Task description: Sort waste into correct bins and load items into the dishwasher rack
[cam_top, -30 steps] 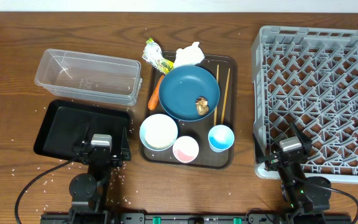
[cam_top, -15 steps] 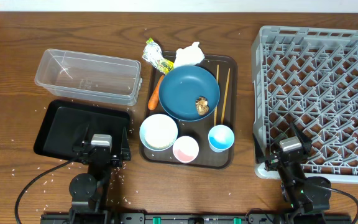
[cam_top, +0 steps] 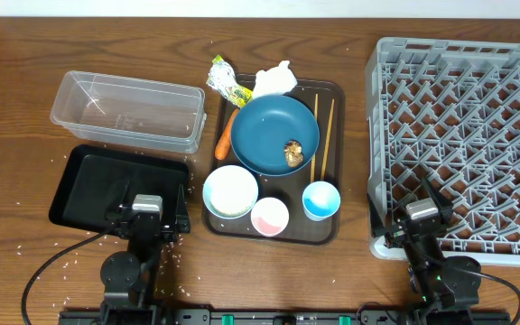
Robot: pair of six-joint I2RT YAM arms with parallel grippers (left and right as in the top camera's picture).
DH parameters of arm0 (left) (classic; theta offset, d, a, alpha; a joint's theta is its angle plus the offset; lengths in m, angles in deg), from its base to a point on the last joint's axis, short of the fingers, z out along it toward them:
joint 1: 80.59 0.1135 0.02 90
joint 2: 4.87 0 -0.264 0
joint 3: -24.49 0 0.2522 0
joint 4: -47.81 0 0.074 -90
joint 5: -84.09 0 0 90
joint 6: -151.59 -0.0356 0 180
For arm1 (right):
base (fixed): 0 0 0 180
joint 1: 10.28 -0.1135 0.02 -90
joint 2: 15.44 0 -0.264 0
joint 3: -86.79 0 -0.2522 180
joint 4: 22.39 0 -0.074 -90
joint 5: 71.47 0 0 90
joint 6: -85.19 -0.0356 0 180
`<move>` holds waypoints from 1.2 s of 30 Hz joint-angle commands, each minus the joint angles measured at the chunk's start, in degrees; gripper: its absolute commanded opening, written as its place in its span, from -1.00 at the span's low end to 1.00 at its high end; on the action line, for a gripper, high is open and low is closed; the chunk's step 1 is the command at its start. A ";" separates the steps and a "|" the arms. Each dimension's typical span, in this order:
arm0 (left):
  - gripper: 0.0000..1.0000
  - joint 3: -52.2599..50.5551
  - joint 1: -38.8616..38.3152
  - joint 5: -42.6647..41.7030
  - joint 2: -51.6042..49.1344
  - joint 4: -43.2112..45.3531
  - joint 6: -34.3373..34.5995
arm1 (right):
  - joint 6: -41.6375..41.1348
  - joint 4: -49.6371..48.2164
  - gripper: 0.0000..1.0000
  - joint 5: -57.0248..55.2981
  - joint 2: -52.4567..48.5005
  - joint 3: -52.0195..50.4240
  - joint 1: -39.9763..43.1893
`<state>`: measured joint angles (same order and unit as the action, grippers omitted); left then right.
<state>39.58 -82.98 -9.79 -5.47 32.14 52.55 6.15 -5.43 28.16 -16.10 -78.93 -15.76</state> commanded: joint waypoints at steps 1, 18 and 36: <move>0.96 -1.09 0.22 -0.22 0.37 -1.66 -0.13 | -0.63 -0.02 0.98 0.50 0.28 -0.22 0.68; 0.96 -1.07 0.22 -0.26 0.37 -1.18 0.76 | -0.66 -1.25 0.99 2.12 0.28 -0.20 0.68; 0.96 20.50 0.22 -8.20 -9.51 -5.95 12.74 | -11.63 4.28 0.97 11.19 -4.55 18.47 0.68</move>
<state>53.39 -82.98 -14.92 -11.20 29.32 63.85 -2.00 -3.44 38.49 -18.27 -65.67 -15.76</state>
